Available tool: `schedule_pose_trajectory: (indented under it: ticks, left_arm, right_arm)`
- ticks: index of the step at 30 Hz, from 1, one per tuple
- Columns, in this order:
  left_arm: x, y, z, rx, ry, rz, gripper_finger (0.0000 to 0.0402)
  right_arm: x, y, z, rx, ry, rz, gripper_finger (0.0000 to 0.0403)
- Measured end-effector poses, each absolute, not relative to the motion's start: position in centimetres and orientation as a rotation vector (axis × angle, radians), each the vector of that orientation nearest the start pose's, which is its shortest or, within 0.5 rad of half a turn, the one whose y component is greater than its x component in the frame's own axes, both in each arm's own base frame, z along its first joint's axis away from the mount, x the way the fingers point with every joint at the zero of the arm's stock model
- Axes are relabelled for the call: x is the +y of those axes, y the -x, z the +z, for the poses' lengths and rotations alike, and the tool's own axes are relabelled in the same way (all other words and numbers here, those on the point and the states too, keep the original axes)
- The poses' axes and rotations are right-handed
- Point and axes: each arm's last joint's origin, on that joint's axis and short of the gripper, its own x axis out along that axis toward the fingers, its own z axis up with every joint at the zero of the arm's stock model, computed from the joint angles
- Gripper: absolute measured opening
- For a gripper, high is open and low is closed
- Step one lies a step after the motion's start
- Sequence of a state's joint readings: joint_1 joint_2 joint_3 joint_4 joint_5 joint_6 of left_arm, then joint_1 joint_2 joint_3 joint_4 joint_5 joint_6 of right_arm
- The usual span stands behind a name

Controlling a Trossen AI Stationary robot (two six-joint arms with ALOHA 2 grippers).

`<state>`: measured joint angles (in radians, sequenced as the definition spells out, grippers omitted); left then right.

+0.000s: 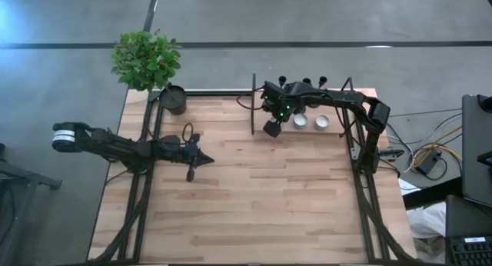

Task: Pick & Place candle stick holders
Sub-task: Put the pink scented candle on the shelf

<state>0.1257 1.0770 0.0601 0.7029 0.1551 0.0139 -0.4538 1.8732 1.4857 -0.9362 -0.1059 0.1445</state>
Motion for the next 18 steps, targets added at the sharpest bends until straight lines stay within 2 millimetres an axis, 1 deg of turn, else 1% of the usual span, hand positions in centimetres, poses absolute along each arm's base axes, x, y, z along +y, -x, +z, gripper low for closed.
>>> schedule_pose_trajectory:
  ticks: [4, 10, 18]
  left_arm:
    - [1.6, -16.6, 12.9, 0.311, 0.03, -0.031, 0.001]
    - [1.6, -16.6, 12.9, 0.311, 0.042, -0.03, 0.001]
    - [1.7, -16.6, 12.9, 0.311, 0.041, -0.014, 0.001]
  right_arm:
    - [-16.3, -33.6, 22.1, 1.272, -0.472, -0.375, 0.0292]
    - [-16.5, -33.9, 21.1, 1.295, -0.479, -0.376, 0.0292]
    - [-17.0, -33.9, 21.0, 1.281, -0.46, -0.409, 0.0292]
